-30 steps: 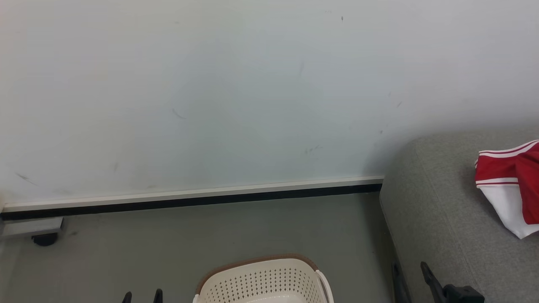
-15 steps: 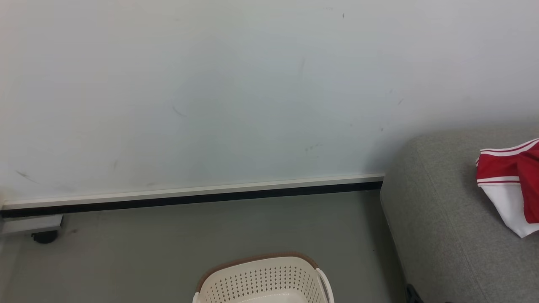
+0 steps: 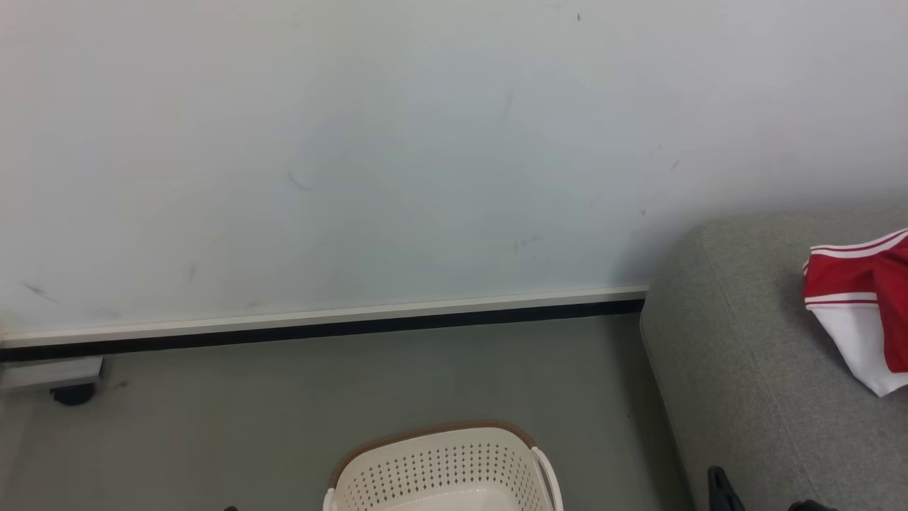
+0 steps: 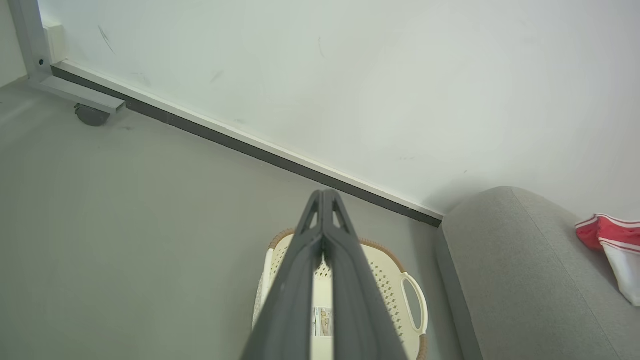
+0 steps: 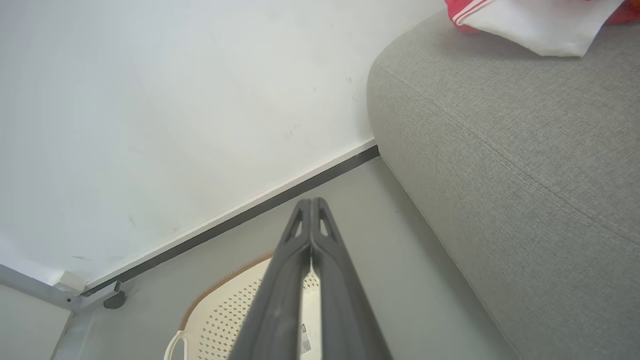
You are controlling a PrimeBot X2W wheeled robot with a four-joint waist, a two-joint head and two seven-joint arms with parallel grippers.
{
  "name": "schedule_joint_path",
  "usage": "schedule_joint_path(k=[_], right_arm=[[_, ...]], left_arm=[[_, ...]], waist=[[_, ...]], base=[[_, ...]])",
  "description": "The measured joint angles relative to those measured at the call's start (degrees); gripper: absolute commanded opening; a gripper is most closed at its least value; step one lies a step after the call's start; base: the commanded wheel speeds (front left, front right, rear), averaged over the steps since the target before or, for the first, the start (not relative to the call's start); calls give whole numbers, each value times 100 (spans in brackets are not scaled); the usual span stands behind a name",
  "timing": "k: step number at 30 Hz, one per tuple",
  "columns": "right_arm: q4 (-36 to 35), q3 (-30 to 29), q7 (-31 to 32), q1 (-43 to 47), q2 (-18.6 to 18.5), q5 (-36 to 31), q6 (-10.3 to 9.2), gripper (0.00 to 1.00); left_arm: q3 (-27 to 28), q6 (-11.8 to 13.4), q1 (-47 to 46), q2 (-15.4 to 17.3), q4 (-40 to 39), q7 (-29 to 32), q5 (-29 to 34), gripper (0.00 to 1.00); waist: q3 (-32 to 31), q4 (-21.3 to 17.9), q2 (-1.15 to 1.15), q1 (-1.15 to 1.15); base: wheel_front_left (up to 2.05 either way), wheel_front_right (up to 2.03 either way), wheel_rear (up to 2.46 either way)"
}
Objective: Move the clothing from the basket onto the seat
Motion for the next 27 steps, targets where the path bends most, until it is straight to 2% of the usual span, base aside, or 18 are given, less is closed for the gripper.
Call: schedule_joint_path(k=[27], right_arm=[[-300,-363,471,-148,0,2406,0,0]], left_arm=[[198,-144,-469,-1,209,694,-2221,0]], waist=[[147,-21,0,0]], base=[[0,0,0]])
